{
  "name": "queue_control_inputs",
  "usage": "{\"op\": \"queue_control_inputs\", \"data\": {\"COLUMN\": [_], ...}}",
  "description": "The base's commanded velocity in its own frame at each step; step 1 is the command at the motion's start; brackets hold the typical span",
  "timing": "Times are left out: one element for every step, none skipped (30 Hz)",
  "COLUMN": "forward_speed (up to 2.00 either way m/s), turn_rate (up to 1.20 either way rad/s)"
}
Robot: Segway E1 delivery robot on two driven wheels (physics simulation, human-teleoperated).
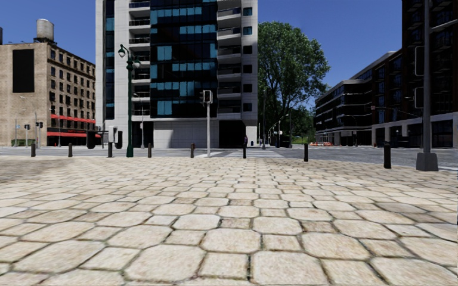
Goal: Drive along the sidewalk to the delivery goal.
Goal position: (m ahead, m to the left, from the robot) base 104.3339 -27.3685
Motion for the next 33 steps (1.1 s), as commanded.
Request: {"op": "queue_control_inputs", "data": {"forward_speed": [2.0, 2.0, 2.0, 2.0, 2.0, 2.0, 2.0, 2.0, 2.0, 2.0, 2.0, 2.0, 2.0, 2.0, 2.0, 2.0, 2.0, 2.0, 2.0, 2.0, 2.0, 2.0, 2.0, 2.0, 2.0, 2.0, 2.0, 2.0, 2.0, 2.0, 2.0, 2.0, 2.0], "turn_rate": [0.0, 0.0, 0.0, 0.0, 0.0, 0.0, 0.0, 0.0, 0.0, 0.0, 0.0, 0.0, 0.0, 0.0, 0.0, 0.0, 0.0, 0.0, 0.0, 0.0, 0.0, 0.0, 0.0, 0.0, 0.0, 0.0, 0.0, 0.0, 0.0, 0.0, -0.09, -0.09, -0.21]}}
